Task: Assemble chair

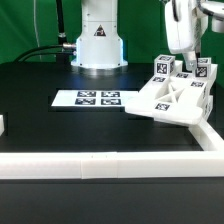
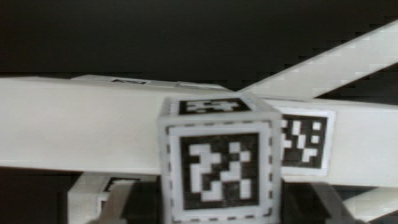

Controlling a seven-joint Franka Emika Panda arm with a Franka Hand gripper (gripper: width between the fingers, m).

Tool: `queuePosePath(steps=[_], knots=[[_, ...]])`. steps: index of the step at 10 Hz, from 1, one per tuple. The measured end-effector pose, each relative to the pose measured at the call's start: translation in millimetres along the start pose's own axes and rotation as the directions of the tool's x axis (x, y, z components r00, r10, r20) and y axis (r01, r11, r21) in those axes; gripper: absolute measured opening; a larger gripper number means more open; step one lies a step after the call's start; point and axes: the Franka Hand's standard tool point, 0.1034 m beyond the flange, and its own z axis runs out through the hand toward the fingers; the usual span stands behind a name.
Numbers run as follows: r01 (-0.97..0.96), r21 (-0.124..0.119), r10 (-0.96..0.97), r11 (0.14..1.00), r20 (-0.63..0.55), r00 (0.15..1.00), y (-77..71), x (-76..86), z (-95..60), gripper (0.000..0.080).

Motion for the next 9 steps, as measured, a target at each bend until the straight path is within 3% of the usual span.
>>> queuePosePath(steps=[9], knots=[[-0.021,-0.009,0.021,1.0,0.033,0.999,0.5,-1.5,0.7,0.0282]])
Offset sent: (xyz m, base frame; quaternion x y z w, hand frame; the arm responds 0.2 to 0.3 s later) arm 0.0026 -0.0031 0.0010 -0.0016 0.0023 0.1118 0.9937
